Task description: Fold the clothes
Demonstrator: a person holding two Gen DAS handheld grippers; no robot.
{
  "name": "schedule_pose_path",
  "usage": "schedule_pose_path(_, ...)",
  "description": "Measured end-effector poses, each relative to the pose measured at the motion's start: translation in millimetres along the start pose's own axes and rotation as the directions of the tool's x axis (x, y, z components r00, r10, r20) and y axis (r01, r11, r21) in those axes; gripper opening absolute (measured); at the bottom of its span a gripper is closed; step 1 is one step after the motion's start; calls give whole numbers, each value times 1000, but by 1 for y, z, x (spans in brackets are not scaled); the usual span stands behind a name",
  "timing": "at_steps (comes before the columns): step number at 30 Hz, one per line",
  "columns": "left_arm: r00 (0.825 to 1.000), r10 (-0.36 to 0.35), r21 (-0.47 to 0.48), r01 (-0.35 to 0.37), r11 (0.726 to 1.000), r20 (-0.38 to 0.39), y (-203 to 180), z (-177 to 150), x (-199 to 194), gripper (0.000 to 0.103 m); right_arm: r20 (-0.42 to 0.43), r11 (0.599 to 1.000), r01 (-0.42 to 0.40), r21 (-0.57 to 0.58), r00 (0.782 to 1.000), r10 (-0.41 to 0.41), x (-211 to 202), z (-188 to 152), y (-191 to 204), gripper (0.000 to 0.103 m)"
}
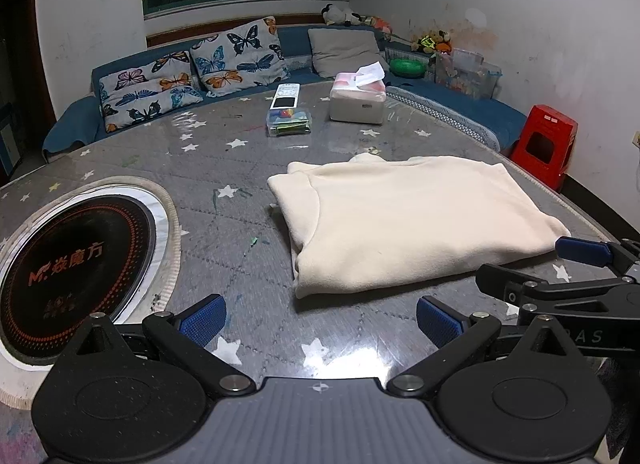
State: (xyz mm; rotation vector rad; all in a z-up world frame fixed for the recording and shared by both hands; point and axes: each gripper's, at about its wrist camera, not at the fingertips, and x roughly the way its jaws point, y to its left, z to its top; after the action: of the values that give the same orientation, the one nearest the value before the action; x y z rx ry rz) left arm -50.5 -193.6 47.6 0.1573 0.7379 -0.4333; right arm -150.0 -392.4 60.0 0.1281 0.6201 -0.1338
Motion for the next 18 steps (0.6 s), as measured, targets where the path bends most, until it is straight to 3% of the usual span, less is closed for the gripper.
schedule_pose_path(18, 1000, 8, -9, -8, 1000, -14, 5, 3, 10, 103, -12, 1000, 1, 12, 1000, -1, 12, 3, 0, 103)
